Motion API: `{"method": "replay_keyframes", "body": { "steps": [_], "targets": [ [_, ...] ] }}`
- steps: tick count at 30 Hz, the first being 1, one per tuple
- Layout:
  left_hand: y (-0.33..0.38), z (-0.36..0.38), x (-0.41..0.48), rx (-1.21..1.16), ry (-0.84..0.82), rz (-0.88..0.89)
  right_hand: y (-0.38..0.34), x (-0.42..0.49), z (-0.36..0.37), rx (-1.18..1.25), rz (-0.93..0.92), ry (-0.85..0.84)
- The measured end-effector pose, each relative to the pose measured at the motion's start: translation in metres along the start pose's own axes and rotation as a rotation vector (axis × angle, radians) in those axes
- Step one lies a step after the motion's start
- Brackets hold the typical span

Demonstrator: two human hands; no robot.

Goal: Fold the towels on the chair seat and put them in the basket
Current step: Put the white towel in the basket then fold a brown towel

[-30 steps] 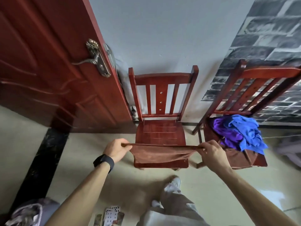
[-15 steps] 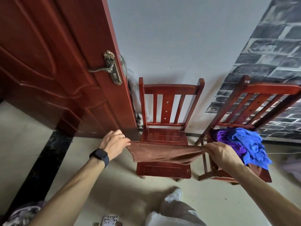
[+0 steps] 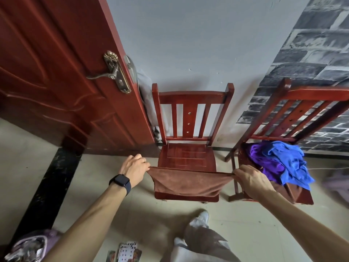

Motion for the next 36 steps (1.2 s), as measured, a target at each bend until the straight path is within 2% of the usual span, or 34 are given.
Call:
{"method": "replay_keyframes", "body": {
  "steps": [6,10,17,22,27,32,36],
  "targets": [
    [-0.015,0.019,0.045,-0.147,0.027,-0.171,0.025,0.054,0.001,-0.023,0.113,-0.073],
    [-0.027,0.024,0.084,-0.144,0.063,-0.244,0.046,0.099,-0.004,-0.034,0.158,-0.036],
    [-0.036,0.016,0.121,-0.093,0.197,-0.232,0.065,0.132,-0.006,-0.032,0.166,0.065],
    [-0.014,0.048,0.107,-0.098,0.203,-0.204,0.08,0.117,0.04,-0.053,0.206,0.023],
    [0.037,0.134,0.064,-0.079,0.057,-0.151,0.108,0.067,0.131,0.027,0.3,-0.122],
    [0.095,0.229,-0.002,-0.104,-0.201,-0.089,0.132,-0.006,0.239,0.064,0.342,-0.266],
    [0.119,0.275,-0.042,-0.123,-0.392,-0.077,0.133,-0.051,0.283,0.054,0.409,-0.416]
  ]
}}
Point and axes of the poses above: each hand's wrist, its own x-axis towards the middle knuckle, its own z-axis out of the palm, y = z × x, the point moved 9 cm from there along x, towards the middle knuckle, and after that the axes turned 12 degrees about x, right-handed, at the moved point
